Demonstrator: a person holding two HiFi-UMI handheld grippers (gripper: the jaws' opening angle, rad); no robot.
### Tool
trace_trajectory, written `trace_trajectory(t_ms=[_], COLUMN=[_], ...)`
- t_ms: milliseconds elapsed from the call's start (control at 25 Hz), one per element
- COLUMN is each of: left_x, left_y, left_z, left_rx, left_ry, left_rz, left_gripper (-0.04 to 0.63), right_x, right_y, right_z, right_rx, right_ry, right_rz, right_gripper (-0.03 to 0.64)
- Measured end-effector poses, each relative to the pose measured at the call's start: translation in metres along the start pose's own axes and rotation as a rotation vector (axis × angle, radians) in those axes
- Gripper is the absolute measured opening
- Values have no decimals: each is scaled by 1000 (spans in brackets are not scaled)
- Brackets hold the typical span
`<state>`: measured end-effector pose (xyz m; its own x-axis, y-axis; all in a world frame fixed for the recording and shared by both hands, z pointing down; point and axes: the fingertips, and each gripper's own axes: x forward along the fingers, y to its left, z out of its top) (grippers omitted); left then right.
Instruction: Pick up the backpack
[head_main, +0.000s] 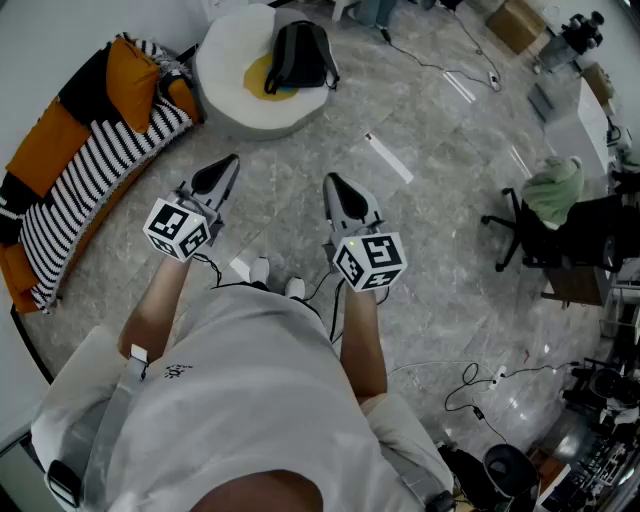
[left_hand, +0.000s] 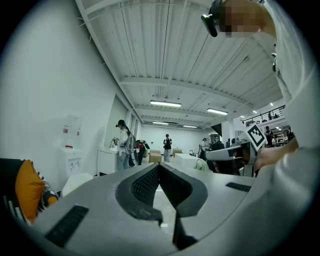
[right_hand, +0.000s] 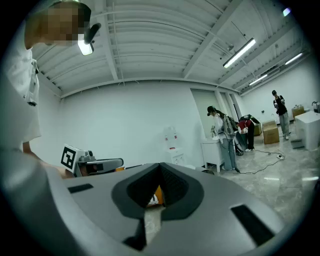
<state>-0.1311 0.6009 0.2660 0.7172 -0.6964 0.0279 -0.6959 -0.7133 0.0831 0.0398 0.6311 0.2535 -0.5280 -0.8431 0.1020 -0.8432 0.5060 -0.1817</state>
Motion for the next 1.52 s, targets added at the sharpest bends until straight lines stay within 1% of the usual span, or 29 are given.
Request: trace_trajectory(t_ms=[160,600,800,1000,1360,1520], left_x=[-1,1,-3,-8,-6,-1], left_y=[10,46,65,79,101,103], left_z=[0,-2,-3,-4,-4,-4], left_rx=[-4,-18,-30,-26,-23,-29], left_ry=[1,-7,-19,-18,-7,-11], left_rz=[-8,-45,-52,-56,-64,-66], left_gripper=[3,3,3,3,3,3], right_x=[9,37,54,66,87,90], right_y=[4,9,18,28,32,25], right_z=[1,-2,-8,-11,-4,0], right_rx=[7,71,45,27,42,77], right_ry=[-2,-13,3,12,5,-19], right_rz=[-1,-14,-14,-13,-4,-2], right_gripper=[6,6,6,6,6,6])
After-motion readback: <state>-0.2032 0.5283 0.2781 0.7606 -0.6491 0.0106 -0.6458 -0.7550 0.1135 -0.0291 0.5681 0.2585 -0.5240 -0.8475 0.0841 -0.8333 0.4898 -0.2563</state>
